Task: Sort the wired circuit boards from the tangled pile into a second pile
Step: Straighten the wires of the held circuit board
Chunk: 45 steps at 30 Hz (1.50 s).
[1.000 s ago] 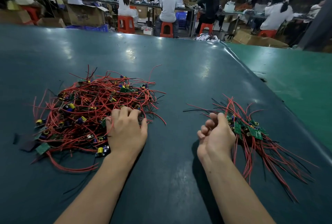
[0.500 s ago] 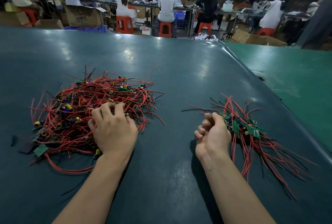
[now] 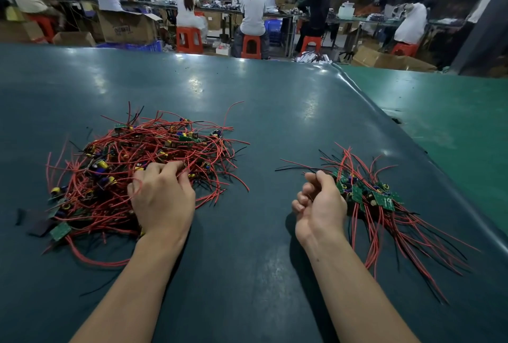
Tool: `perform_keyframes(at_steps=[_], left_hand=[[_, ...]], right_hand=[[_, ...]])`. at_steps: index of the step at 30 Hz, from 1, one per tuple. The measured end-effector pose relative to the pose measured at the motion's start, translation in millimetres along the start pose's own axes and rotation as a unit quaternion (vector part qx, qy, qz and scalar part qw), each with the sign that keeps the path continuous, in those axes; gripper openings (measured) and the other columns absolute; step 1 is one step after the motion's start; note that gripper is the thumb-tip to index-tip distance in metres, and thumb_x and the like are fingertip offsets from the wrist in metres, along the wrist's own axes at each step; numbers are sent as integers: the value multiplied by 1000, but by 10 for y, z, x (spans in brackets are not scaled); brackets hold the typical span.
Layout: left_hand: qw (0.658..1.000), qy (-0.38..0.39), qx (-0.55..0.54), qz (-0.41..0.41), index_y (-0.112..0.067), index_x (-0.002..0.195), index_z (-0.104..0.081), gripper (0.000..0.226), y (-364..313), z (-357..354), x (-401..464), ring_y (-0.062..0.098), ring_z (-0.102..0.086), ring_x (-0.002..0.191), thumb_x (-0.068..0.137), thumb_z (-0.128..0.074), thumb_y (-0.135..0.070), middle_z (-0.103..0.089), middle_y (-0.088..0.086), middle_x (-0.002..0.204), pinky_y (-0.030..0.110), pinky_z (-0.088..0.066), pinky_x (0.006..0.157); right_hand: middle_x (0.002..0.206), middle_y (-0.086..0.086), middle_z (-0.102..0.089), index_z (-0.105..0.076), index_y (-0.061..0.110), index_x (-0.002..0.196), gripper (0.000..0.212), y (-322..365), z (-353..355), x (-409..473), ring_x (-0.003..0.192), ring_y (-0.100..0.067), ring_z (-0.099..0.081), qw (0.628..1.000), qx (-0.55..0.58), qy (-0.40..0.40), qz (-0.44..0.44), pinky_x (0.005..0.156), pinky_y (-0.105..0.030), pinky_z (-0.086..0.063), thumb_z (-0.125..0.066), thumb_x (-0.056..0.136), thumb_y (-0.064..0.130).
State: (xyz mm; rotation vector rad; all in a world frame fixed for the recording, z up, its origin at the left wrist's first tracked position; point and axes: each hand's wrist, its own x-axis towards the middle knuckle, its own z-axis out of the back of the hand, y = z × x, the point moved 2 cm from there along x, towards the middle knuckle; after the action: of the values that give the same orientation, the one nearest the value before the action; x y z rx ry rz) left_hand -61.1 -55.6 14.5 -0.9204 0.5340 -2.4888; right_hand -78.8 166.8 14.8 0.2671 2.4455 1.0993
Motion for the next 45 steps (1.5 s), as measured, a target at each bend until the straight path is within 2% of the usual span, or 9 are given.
perform_keyframes(at_steps=[10,16,18,22,27,29,34,41,45], left_hand=[[980,-79,-145,-113,-4,106,-75,19,-63,32,-36,35,-64,85,88,-71,-8,-73,13,93,39,-48,75],[914,-135,-308,-228,-4,105,-71,17,-265,114,-183,19,-67,85,89,-71,-7,-67,-3,100,34,-55,78],[889,-114,-348,-274,-6,103,-70,14,-329,117,-293,14,-66,85,89,-70,-8,-66,-4,99,30,-54,77],[832,-53,-400,-380,-8,99,-66,18,-462,104,-479,18,-64,84,84,-68,3,-68,2,96,28,-50,77],[808,-13,-417,-416,-8,99,-64,24,-593,70,-595,7,-56,79,80,-75,1,-65,-1,91,22,-46,77],[820,1,-429,-379,-5,85,-65,9,-572,55,-567,11,-58,72,87,-71,-11,-65,1,84,24,-47,68],[874,200,-438,-70,-10,64,-68,59,-524,-81,-428,15,-56,43,98,-46,-53,-67,2,58,24,-44,45],[767,284,-537,204,0,76,-70,56,-482,-141,-246,10,-51,37,91,-55,-51,-71,10,64,15,-31,33],[652,318,-612,317,-8,82,-67,29,-445,-129,-218,6,-47,42,94,-57,-32,-70,7,72,13,-31,36]], right_hand=[[47,5,-43,-57,11,71,24,-26,-7,27,36,-8,-32,1000,-17,1,10,38,-16,-24,-52,94,17],[54,3,-52,-61,12,80,19,-45,-84,-5,36,-7,-38,991,-97,89,29,36,-14,-26,-54,96,17],[72,1,-60,-61,19,103,10,-118,-147,-90,40,-13,-49,952,-226,192,69,37,-19,-33,-57,96,14],[116,5,-65,-49,27,137,55,-335,-186,-229,84,-15,-67,742,-515,334,269,78,-24,-52,-67,87,11],[78,8,-69,-70,21,89,19,-281,-223,-216,72,-1,-63,855,-345,323,214,70,-16,-50,-67,87,3],[72,3,-70,-70,13,88,16,-237,-232,-179,67,-8,-64,905,-266,284,175,65,-23,-53,-60,93,1],[69,-8,-70,-69,4,86,21,-74,-236,-162,57,-14,-64,967,-50,243,49,53,-21,-53,-62,83,24],[67,-5,-67,-79,12,78,23,-90,-250,-273,56,-14,-61,936,-126,328,9,53,-21,-47,-65,78,31],[75,-4,-70,-80,18,89,26,-118,-255,-299,62,-14,-61,917,-174,357,44,56,-22,-48,-72,72,36]])
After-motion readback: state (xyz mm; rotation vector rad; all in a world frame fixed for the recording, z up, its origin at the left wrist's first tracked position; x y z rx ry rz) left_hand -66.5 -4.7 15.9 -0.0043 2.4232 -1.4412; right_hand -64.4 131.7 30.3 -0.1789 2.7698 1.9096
